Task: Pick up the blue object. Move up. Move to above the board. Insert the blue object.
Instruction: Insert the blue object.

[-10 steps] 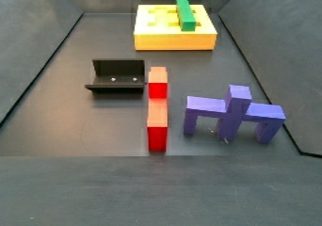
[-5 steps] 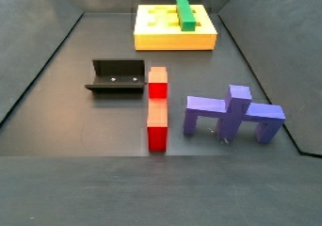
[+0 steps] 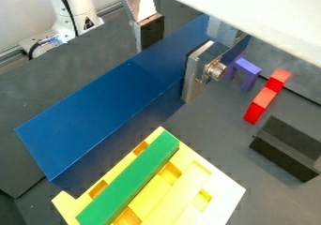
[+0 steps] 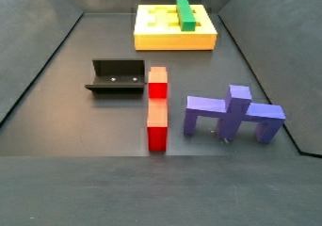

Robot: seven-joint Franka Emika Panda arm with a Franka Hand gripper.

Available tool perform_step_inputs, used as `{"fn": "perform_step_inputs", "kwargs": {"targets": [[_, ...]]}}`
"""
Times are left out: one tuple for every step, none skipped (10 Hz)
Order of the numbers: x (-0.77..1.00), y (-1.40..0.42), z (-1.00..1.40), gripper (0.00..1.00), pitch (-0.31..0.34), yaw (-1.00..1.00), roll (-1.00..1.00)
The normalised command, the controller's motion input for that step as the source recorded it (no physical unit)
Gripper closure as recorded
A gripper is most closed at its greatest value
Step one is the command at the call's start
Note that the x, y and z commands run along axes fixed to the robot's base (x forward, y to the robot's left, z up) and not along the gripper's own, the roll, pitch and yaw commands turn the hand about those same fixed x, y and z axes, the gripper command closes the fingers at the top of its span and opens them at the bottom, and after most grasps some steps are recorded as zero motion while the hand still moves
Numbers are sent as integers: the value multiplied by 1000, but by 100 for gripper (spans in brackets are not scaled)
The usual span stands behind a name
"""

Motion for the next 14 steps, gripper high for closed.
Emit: {"fn": "perform_step_inputs", "kwargs": {"targets": [[0, -69, -137, 100, -6, 0, 104], [0, -100, -209, 100, -43, 0, 151], [0, -109, -226, 100, -44, 0, 183], [0, -140, -306, 100, -33, 0, 249], [71, -186, -466, 100, -36, 0, 270], [289, -214, -626, 100, 0, 0, 114], [431, 0, -849, 100, 0, 0, -136], [486, -29, -791, 100, -33, 0, -161], [560, -20, -809, 100, -83, 0, -154], [477, -29, -909, 100, -174, 0, -50], [420, -140, -831, 100, -204, 6, 0], [377, -174, -754, 100, -223, 0, 73], [229, -180, -646, 100, -233, 20, 150], [43, -160, -603, 100, -174, 103, 266]]}}
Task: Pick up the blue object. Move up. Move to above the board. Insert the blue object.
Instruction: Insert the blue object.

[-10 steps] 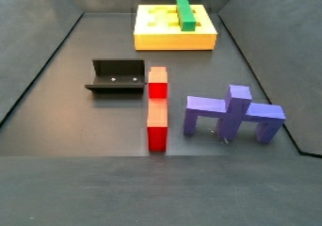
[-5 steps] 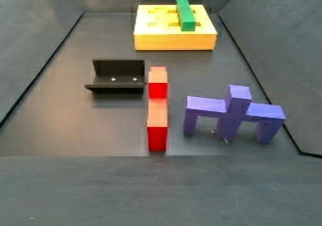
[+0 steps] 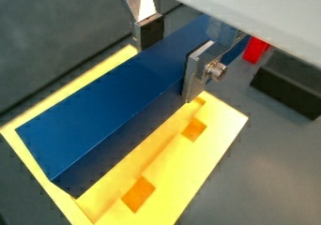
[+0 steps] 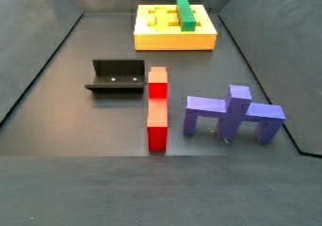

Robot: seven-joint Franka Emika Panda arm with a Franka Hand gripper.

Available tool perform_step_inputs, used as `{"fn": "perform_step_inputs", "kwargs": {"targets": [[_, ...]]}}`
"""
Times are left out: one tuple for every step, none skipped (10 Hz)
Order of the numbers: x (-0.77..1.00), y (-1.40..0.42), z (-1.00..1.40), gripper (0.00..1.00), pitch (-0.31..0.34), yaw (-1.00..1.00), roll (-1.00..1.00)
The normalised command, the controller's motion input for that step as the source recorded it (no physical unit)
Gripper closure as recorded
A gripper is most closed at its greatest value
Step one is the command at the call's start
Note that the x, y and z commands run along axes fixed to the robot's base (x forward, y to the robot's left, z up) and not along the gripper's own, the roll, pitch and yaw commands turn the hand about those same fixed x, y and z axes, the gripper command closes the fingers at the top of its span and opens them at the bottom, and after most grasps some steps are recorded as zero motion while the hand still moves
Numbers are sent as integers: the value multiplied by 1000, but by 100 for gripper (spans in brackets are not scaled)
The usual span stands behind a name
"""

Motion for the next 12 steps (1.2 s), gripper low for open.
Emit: {"fn": "perform_step_inputs", "kwargs": {"targets": [[0, -137, -557, 100, -134, 140, 326], [0, -166, -589, 100, -49, 57, 369], [0, -126, -654, 100, 0, 3, 303], [0, -63, -620, 100, 0, 0, 199], [43, -46, -577, 100, 14, 0, 111], [106, -74, -540, 100, 40, 29, 101], [157, -117, -494, 100, 41, 43, 7], [83, -111, -389, 100, 30, 77, 13], [0, -23, -306, 100, 21, 120, 37], [-14, 0, -217, 100, 11, 83, 40], [-91, 0, -149, 100, 11, 0, 3], [-106, 0, -117, 100, 0, 0, 0]]}}
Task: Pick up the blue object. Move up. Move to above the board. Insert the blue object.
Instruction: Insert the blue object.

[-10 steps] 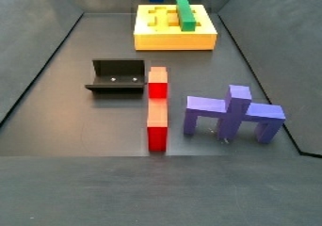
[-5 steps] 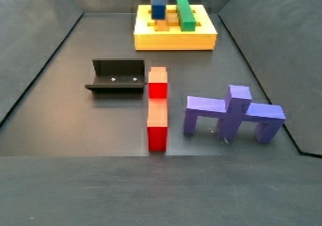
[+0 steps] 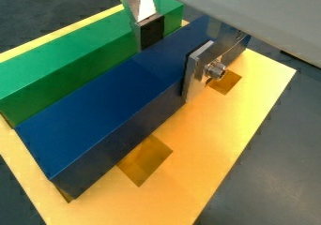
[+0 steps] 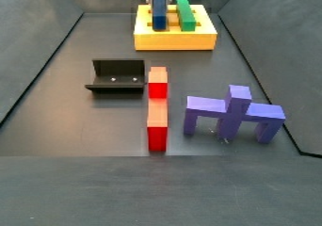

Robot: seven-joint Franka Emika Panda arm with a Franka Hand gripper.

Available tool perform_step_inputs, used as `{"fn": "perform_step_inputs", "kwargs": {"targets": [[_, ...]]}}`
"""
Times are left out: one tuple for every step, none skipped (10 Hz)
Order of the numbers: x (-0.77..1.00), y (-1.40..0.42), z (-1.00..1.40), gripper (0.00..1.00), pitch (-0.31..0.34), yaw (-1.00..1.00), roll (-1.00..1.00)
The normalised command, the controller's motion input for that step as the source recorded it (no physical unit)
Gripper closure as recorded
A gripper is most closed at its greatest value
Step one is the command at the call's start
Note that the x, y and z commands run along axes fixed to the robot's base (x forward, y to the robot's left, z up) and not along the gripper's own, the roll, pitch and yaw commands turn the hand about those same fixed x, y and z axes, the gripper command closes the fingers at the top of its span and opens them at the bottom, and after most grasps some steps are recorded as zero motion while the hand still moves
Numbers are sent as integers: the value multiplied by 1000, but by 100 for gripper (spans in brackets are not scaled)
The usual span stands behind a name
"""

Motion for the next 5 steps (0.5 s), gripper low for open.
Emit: {"fn": "perform_step_inputs", "kwargs": {"targets": [[-100, 0, -80, 100, 0, 0, 0], [-86, -100, -69, 100, 0, 0, 74], [-69, -143, -69, 100, 0, 0, 104], [-77, -100, -120, 100, 0, 0, 79], [-26, -94, -206, 100, 0, 0, 11]]}}
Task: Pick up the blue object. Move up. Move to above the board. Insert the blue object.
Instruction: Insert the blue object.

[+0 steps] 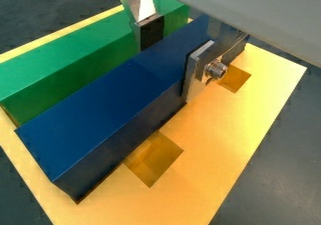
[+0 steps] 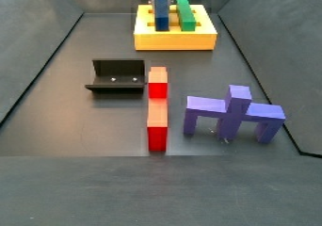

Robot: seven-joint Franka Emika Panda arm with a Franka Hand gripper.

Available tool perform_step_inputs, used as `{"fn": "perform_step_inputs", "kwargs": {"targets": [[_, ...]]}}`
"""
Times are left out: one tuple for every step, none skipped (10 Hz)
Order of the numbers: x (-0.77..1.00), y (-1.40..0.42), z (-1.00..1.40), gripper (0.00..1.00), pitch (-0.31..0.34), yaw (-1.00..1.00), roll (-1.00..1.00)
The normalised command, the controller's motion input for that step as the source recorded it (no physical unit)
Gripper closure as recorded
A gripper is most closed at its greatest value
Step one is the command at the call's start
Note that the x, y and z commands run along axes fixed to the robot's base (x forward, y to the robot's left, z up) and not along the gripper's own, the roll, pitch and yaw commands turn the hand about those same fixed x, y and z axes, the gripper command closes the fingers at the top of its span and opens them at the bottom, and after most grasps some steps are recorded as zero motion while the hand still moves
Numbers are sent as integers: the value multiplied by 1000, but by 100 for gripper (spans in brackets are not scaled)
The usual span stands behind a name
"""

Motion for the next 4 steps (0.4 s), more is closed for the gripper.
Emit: {"fn": "perform_step_inputs", "kwargs": {"targets": [[0, 0, -266, 100, 0, 0, 0], [0, 34, -369, 100, 0, 0, -10], [0, 9, -231, 100, 0, 0, 0], [0, 0, 0, 100, 0, 0, 0]]}}
